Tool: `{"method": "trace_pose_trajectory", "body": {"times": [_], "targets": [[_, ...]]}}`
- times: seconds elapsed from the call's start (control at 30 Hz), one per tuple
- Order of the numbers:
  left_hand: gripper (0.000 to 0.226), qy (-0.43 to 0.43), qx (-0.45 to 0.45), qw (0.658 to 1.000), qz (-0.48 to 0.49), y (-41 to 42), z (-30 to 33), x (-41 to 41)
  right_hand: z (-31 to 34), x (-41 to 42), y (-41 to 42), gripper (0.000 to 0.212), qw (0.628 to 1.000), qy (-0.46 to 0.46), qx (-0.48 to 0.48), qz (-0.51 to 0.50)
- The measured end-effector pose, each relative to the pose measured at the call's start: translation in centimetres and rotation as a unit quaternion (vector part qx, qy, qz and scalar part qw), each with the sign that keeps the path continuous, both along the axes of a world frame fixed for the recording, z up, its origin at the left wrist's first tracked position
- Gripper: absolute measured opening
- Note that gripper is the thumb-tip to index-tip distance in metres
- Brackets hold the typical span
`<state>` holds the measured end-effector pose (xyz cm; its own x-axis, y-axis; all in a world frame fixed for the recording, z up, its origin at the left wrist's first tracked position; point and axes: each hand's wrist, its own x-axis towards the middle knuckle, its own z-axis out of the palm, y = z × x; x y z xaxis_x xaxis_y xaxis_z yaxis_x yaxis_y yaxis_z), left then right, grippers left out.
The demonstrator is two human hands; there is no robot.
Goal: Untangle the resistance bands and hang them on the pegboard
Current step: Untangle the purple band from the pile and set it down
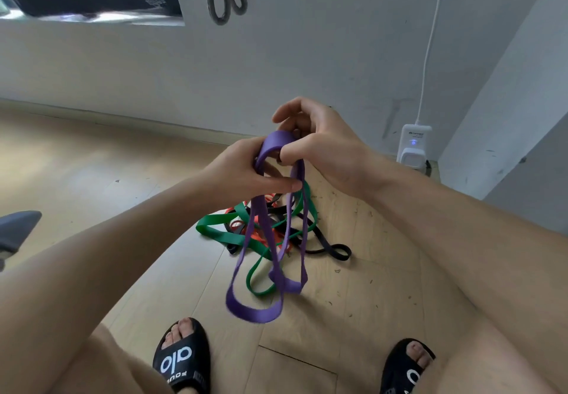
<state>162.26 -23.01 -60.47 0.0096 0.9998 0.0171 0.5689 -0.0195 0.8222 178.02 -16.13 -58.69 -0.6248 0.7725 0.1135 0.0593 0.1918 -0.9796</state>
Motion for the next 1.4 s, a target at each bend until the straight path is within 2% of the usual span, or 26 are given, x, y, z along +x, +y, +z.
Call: {"method": "trace_pose_trajectory", "body": {"times": [0.27,0.83,1.03,1.13,1.23,1.3,1.4], "targets": [[0.029,-0.007,0.032,0.999,0.034,0.0,0.2,0.5,0.7,-0.2,-0.5,0.046,0.998,-0.003,0.057,-0.010],[0.027,-0.119,0.088,0.987,0.056,-0.1,0.8,1.8,0.6,-0.2,-0.5,0.056,0.999,0.047,-0.006,-0.006],[0.023,-0.134,0.096,0.984,0.064,0.0,0.7,1.7,0.5,-0.4,-0.8,0.056,0.998,0.061,-0.017,0.004],[0.020,-0.130,0.100,0.984,0.066,-0.1,0.9,1.4,0.6,-0.5,-0.9,0.066,0.996,0.078,-0.036,-0.003],[0.022,-0.121,0.096,0.986,0.070,-0.4,1.0,1.3,0.3,0.0,-0.2,0.077,0.997,0.049,-0.051,-0.009],[0.019,-0.121,0.091,0.986,0.072,-0.5,0.9,1.3,-0.4,0.3,0.2,0.085,0.997,0.001,-0.070,0.029],[0.020,-0.113,0.093,0.987,0.067,-0.6,0.8,1.3,-1.7,0.5,0.5,0.081,0.989,-0.031,-0.118,0.086]]}}
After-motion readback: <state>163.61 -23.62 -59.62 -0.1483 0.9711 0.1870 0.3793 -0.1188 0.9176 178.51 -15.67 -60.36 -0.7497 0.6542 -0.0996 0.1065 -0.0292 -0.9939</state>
